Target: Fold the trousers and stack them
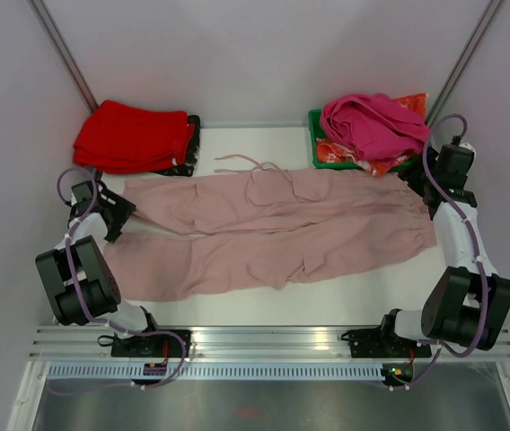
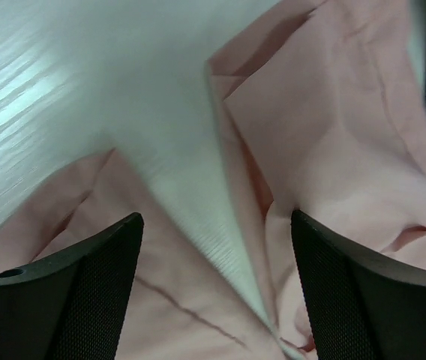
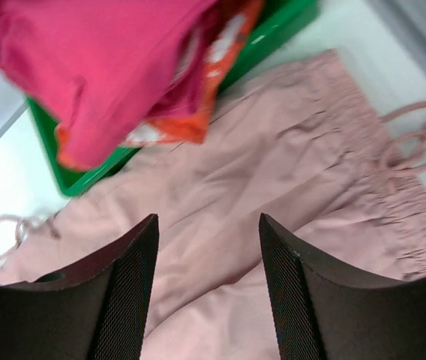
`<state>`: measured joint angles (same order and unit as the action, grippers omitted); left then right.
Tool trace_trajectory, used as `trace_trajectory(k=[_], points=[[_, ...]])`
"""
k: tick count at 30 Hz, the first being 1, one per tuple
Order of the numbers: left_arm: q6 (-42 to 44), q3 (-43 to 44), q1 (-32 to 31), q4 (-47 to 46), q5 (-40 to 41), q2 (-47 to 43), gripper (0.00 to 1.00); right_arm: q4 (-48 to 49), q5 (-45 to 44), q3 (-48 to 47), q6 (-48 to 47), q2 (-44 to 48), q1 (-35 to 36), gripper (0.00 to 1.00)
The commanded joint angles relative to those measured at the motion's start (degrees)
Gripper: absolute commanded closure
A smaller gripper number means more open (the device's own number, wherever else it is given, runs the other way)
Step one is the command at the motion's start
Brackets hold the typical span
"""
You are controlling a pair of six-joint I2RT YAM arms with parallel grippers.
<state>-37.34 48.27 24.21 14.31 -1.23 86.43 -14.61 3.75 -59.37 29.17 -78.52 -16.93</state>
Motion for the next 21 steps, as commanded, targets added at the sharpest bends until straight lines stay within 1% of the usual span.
trace_trajectory(k=[1, 3, 6, 7, 9, 10, 11, 13, 15, 16, 19, 21], points=[[-3.17, 1.04, -0.30, -10.59, -6.23, 2.42, 0.16, -2.53, 1.52, 1.19, -1.66, 2.14, 4.00, 0.37], [-3.53, 1.91, -0.30, -12.02, -6.24, 4.17, 0.18, -2.44, 1.87, 1.37, -1.40, 3.11, 5.67, 0.37], [-3.79, 3.75, -0.30, -13.34, -5.80, 6.89, 0.25, -1.65, 2.75, 1.98, -0.61, 3.99, 9.27, 0.37], [-3.62, 4.11, -0.30, -13.86, -5.97, 7.60, 0.34, -0.95, 3.02, 2.16, -0.34, 4.08, 9.98, 0.37], [-3.27, 5.25, -0.39, -14.21, -6.58, 9.27, 0.42, 0.10, 3.98, 3.03, 0.36, 4.34, 11.12, 0.37], [-3.09, 5.60, -0.21, -15.78, -7.11, 9.63, 0.52, 1.24, 4.25, 3.21, 0.45, 4.25, 12.35, 0.37], [-2.91, 5.87, -0.30, -16.06, -7.98, 9.89, 0.53, 1.69, 4.86, 3.39, 0.54, 4.17, 12.97, 0.37], [-2.65, 6.92, -0.39, -16.85, -9.65, 9.63, 0.52, 2.30, 4.95, 3.13, 0.36, 3.55, 15.51, 0.37], [-2.04, 7.27, -0.65, -18.16, -11.86, 8.84, 0.50, 2.57, 5.04, 2.60, 0.36, 2.50, 16.57, 0.37], [-1.42, 7.36, -0.83, -18.61, -12.12, 8.23, 0.44, 3.44, 5.39, 2.51, 0.36, 2.06, 19.27, 0.37], [2.00, 8.59, -1.09, -18.97, -13.09, 8.92, 0.34, 4.68, 5.83, 1.20, 0.80, -0.13, 22.54, 0.36], [2.80, 10.52, -1.09, -18.00, -13.44, 10.33, 0.34, 5.12, 5.83, 0.23, 0.80, -1.97, 24.04, 0.36]])
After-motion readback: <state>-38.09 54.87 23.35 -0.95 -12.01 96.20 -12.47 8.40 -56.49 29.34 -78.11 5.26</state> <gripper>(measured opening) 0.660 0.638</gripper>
